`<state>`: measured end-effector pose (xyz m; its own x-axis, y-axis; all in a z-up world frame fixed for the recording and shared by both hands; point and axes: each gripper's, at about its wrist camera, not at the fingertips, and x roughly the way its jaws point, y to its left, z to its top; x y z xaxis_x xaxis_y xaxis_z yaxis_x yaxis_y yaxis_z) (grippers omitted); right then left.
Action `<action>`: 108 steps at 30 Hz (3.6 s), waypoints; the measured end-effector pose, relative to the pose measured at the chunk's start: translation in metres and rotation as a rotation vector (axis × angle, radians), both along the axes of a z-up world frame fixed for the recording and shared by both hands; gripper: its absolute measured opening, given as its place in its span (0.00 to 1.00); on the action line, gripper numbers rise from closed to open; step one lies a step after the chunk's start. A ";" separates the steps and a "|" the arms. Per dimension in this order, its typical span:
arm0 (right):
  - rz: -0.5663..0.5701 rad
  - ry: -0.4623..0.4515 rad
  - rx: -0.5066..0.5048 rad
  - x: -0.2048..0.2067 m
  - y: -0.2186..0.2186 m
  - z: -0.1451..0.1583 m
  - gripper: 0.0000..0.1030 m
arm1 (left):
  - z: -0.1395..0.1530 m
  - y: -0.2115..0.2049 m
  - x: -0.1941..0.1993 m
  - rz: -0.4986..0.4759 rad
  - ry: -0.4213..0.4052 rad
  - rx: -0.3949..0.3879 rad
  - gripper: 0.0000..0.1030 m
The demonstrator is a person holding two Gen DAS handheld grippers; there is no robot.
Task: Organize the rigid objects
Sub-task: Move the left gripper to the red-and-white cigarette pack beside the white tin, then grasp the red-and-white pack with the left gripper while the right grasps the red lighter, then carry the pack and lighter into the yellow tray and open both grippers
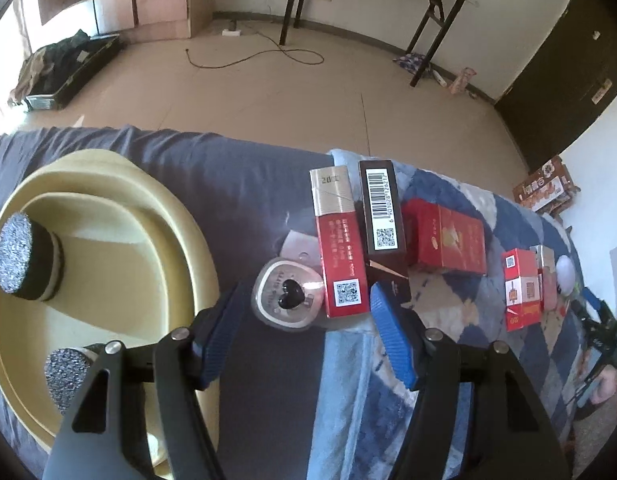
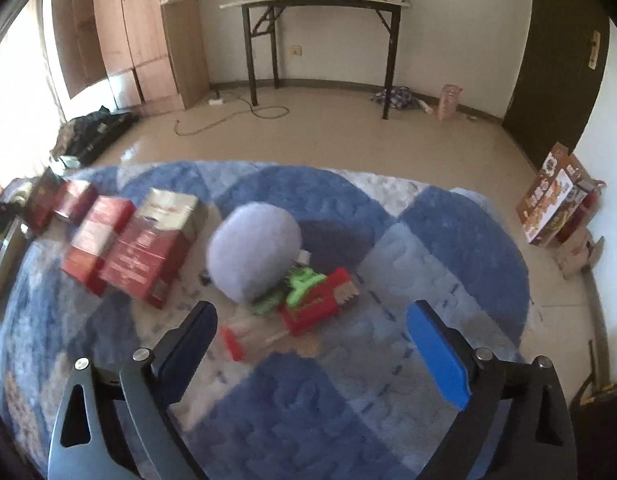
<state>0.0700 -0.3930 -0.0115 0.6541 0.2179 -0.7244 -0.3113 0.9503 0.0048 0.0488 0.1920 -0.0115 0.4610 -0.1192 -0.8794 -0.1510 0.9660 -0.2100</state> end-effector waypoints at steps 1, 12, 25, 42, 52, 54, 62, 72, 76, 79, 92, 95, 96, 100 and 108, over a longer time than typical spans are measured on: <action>0.009 0.011 -0.011 0.002 0.000 -0.005 0.96 | -0.001 0.001 0.000 0.002 0.001 -0.008 0.65; 0.054 0.037 -0.068 0.017 0.026 -0.024 1.00 | -0.004 -0.021 0.003 -0.070 -0.013 -0.033 0.66; 0.039 -0.035 0.014 0.008 0.013 -0.034 1.00 | 0.003 -0.007 0.000 -0.015 -0.056 0.005 0.65; 0.089 -0.086 -0.048 0.006 0.016 -0.040 1.00 | -0.005 -0.016 0.004 -0.037 -0.055 -0.007 0.74; 0.086 -0.088 -0.028 0.009 0.014 -0.043 1.00 | -0.019 -0.023 0.009 -0.021 -0.039 0.029 0.71; 0.086 -0.093 -0.025 0.009 0.014 -0.042 0.93 | -0.018 -0.021 0.009 -0.008 -0.049 -0.003 0.58; 0.083 -0.115 -0.046 0.006 0.020 -0.041 0.80 | -0.011 -0.021 0.008 -0.007 -0.085 0.010 0.27; 0.026 -0.088 0.023 -0.010 0.011 -0.041 0.80 | 0.011 -0.028 0.003 -0.045 -0.096 -0.004 0.23; 0.012 -0.056 0.021 -0.030 0.010 -0.039 0.80 | 0.013 -0.029 -0.007 -0.006 -0.075 -0.046 0.23; 0.016 -0.046 -0.008 -0.039 0.015 -0.039 0.80 | 0.009 -0.040 -0.015 -0.037 -0.042 -0.033 0.23; 0.019 -0.064 -0.005 -0.025 0.018 -0.047 0.91 | -0.028 -0.079 0.001 -0.087 0.030 0.091 0.23; 0.009 -0.076 -0.020 -0.027 0.022 -0.048 0.86 | -0.033 -0.078 0.003 -0.101 0.037 0.093 0.23; 0.007 -0.080 -0.024 -0.028 0.023 -0.048 0.85 | -0.033 -0.078 0.004 -0.105 0.037 0.094 0.23; -0.004 -0.095 -0.031 -0.037 0.026 -0.049 0.83 | -0.029 -0.084 0.002 -0.118 0.028 0.102 0.23; -0.017 -0.085 -0.056 -0.045 0.031 -0.050 0.79 | -0.025 -0.086 0.001 -0.140 0.030 0.097 0.23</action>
<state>0.0254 -0.3625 -0.0615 0.7168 0.1668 -0.6770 -0.2924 0.9534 -0.0746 0.0495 0.1061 -0.0369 0.4188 -0.0947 -0.9031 -0.0180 0.9935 -0.1125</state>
